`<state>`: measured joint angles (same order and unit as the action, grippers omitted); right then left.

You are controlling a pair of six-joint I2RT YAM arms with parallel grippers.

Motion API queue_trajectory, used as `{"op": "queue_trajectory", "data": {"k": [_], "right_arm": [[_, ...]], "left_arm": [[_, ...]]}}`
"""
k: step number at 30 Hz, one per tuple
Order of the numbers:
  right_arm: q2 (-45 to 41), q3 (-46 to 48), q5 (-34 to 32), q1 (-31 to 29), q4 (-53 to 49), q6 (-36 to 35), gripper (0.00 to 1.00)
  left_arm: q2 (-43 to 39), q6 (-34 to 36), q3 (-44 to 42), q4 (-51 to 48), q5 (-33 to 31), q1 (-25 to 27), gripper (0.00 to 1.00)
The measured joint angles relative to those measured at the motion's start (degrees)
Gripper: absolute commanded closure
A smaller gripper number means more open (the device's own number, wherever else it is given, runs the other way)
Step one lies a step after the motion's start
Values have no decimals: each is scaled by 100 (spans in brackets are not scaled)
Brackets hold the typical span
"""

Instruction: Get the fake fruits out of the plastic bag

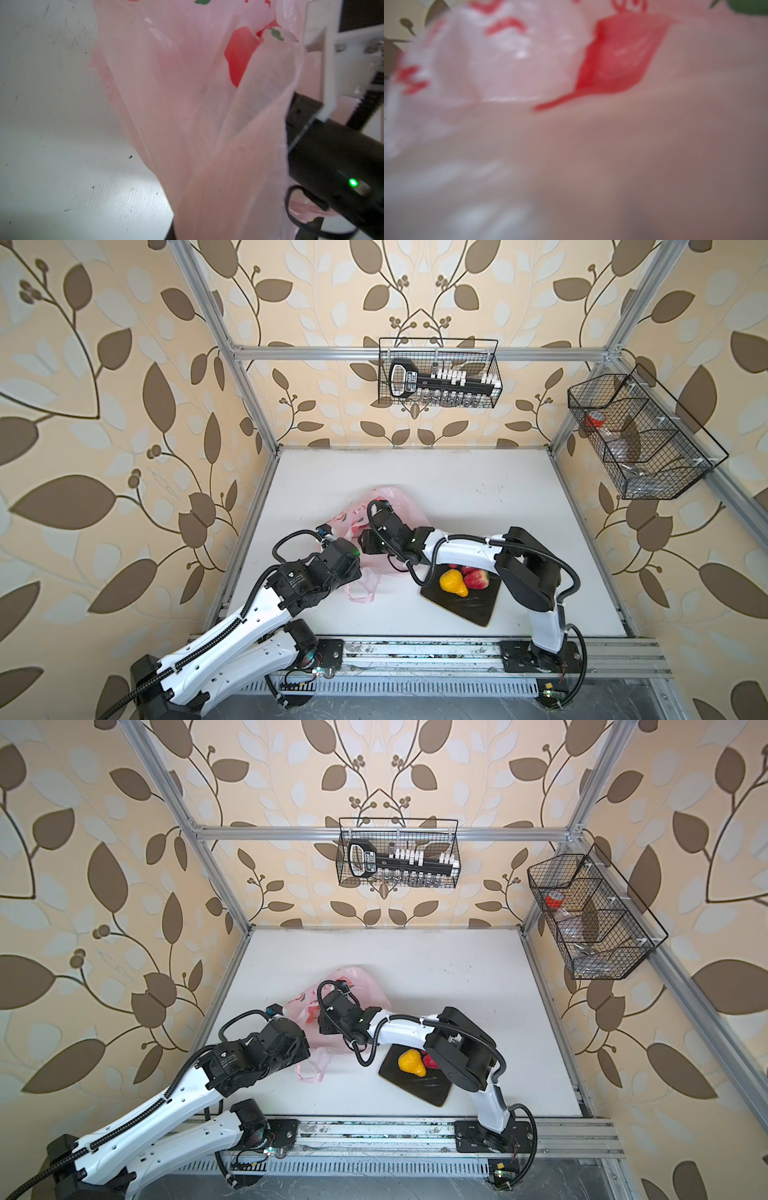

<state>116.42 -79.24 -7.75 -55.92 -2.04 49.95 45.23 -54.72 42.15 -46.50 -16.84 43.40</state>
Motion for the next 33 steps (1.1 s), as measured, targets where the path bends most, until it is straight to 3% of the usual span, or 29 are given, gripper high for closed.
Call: {"op": "queue_trajectory", "data": {"k": [4,11,15,21,28,33], "right_arm": [[70,-46,-133,216,144,363,25],[-127,101,-319,490,378,673,19],[-468,476,-496,756,448,793,17],[-798,1023,-520,664,485,828,14],[-911,1331,-487,769,511,776,11],[-881,1261,-470,820,570,833,11]], "left_arm": [[341,861,721,57,122,0,100],[1873,2457,2570,614,831,0,100],[2450,3018,3023,619,1182,0,100],[1941,2975,2061,820,1233,0,100],[216,1928,177,702,1200,0,100],[-168,1381,-391,695,1244,0,100]]}}
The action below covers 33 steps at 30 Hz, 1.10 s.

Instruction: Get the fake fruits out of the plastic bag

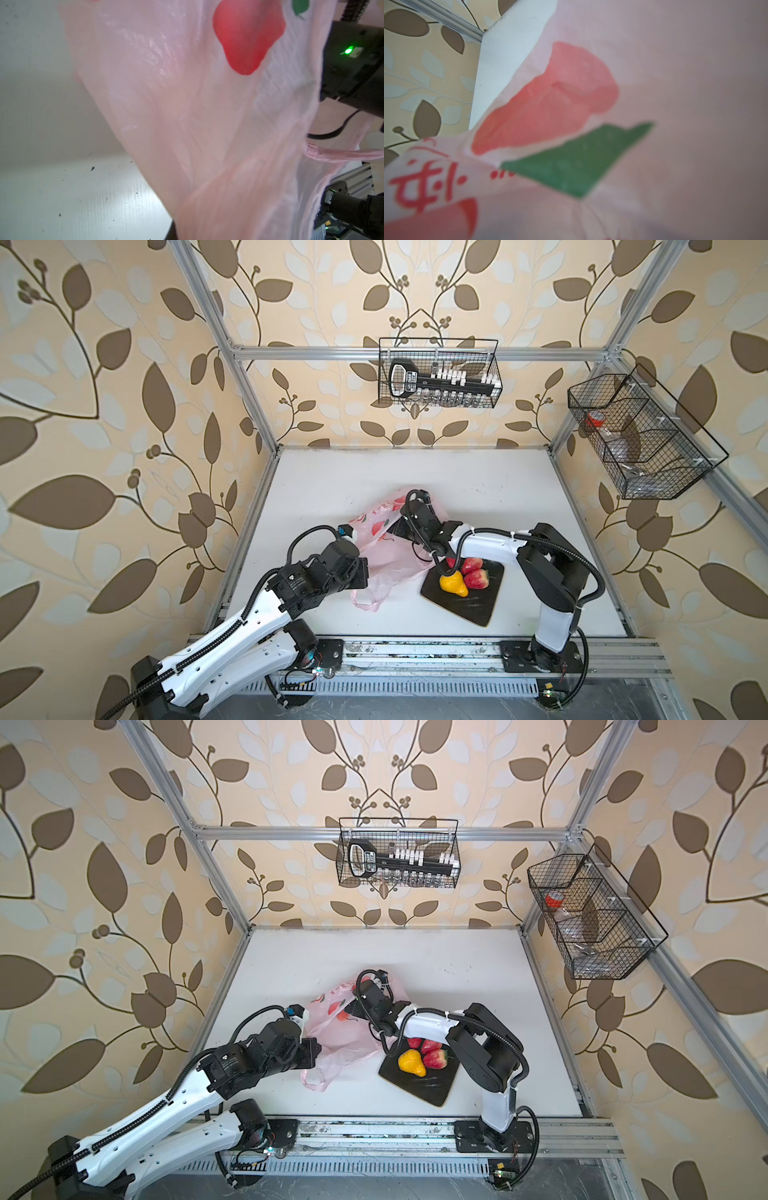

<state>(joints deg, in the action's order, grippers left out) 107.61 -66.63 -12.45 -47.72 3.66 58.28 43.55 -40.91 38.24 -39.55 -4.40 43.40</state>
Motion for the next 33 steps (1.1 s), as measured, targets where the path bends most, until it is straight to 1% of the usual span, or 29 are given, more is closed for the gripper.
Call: {"op": "queue_trajectory", "data": {"k": [5,10,17,19,28,30,33], "right_arm": [[380,-490,-105,-15,-68,105,11],[1012,-1167,-306,-15,-317,140,13],[1886,-2124,-562,-28,-807,28,13],[2048,-2315,-527,-33,-828,-74,13],[2092,-2378,-50,-120,-474,-317,9],[2240,-2612,28,-173,-496,-400,9],[2531,-2992,111,-275,-544,-579,11]], "left_arm": [[92,-140,-13,17,57,0,100],[330,-157,-13,37,168,0,100],[356,-181,-15,59,254,0,100],[354,-216,-17,85,254,0,100],[273,-358,-271,144,291,0,100],[273,-389,-282,146,293,0,100],[273,-426,-282,162,293,0,100]]}}
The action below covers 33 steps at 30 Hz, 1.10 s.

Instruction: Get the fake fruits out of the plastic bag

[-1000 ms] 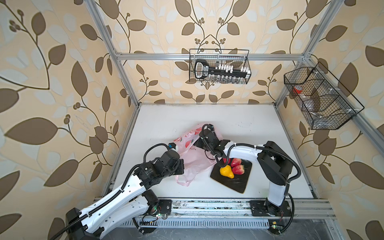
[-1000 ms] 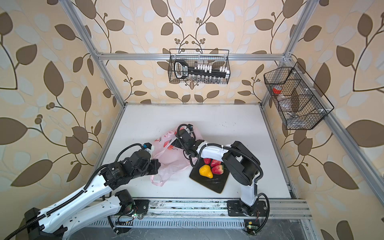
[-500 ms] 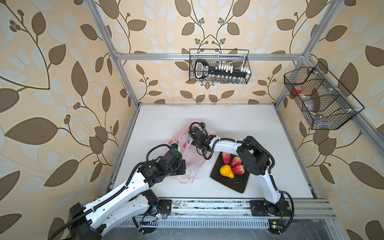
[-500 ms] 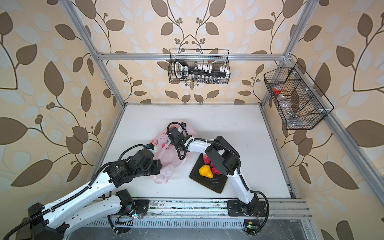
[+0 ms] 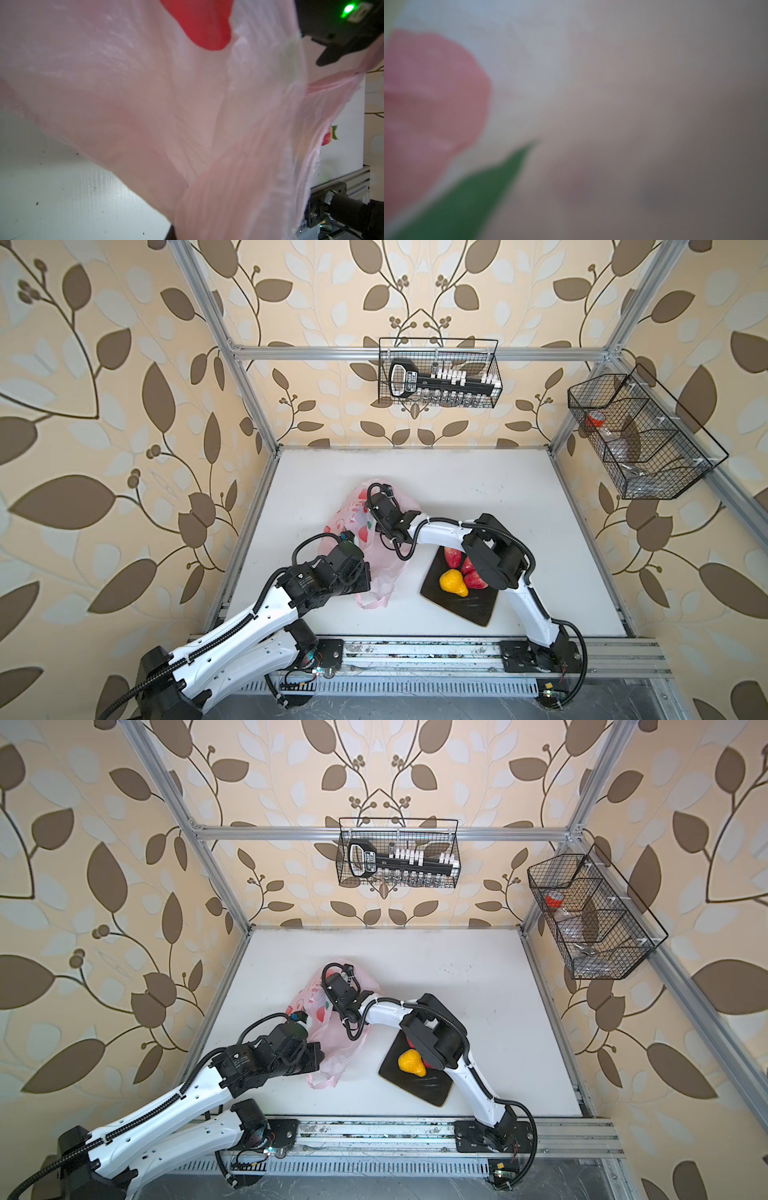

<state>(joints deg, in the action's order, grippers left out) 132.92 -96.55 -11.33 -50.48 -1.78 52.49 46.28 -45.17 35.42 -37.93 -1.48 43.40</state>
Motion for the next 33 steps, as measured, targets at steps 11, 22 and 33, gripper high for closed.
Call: {"op": "queue_trajectory", "data": {"k": [11,22,33], "right_arm": [[468,-826,-155,-229,-839,-960,36],[184,-417,-496,-232,-1067,-1274,73],[-1681,1292,63,-234,-807,-1399,75]], "left_arm": [[-315,-179,-22,-87,-57,0,100],[-719,-446,-111,-398,-306,0,100],[-605,-645,-111,-431,-706,0,100]]}}
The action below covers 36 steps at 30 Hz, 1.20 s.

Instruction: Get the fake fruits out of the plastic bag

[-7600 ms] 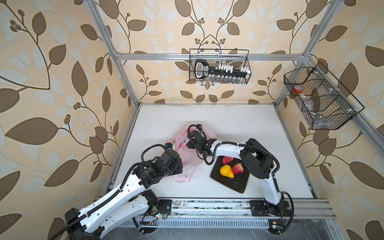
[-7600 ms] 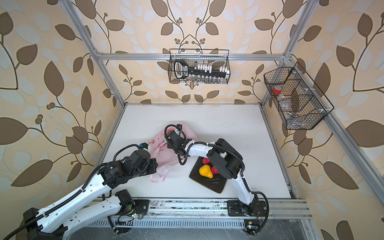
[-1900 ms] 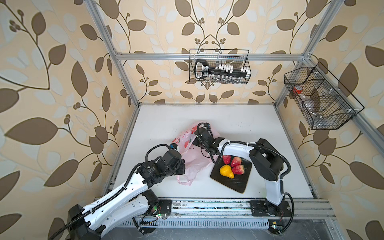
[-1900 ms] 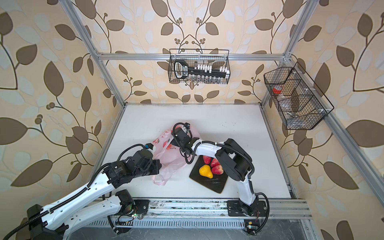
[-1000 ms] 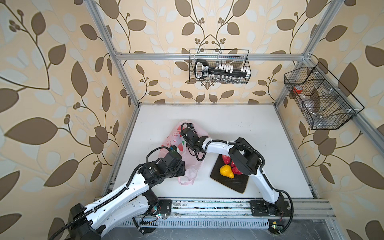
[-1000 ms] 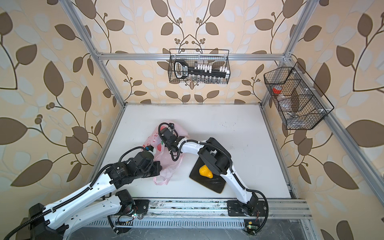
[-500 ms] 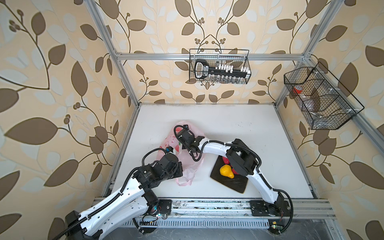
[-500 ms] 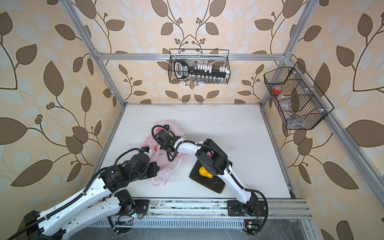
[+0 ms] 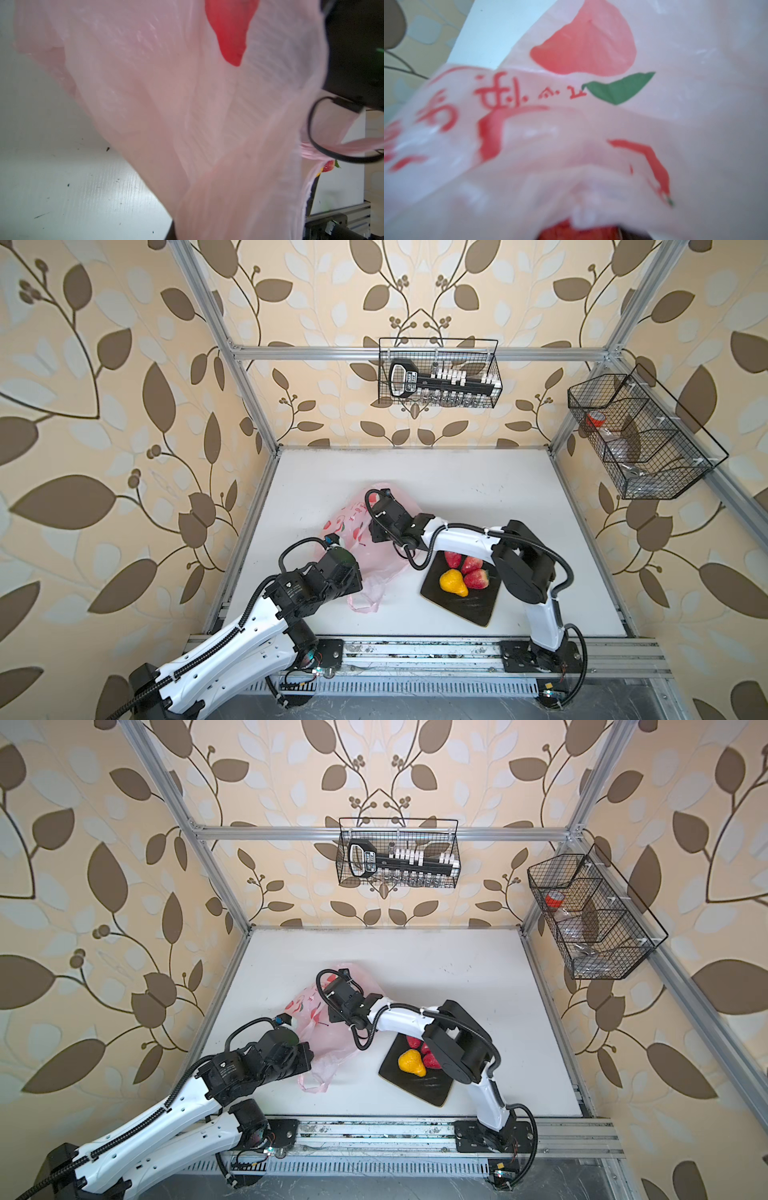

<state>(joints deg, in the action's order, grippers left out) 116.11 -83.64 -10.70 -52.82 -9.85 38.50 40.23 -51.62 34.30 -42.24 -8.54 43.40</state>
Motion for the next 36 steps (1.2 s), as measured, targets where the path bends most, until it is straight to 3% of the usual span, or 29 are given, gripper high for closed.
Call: {"op": "queue_trajectory", "data": {"k": [13,20,25,36], "right_arm": [[-2931,2076,2057,-17,-470,-787,73],[-4719,3134,2312,-59,-1191,-861,73],[-5770,3814,1871,-111,-1803,-17,73],[-7726,5080,780,-420,-3926,3143,72]], "left_arm": [[256,-297,122,81,-538,0,100],[385,-420,173,184,-702,0,100],[444,-503,173,195,-713,0,100],[452,-610,173,315,-710,0,100]]}}
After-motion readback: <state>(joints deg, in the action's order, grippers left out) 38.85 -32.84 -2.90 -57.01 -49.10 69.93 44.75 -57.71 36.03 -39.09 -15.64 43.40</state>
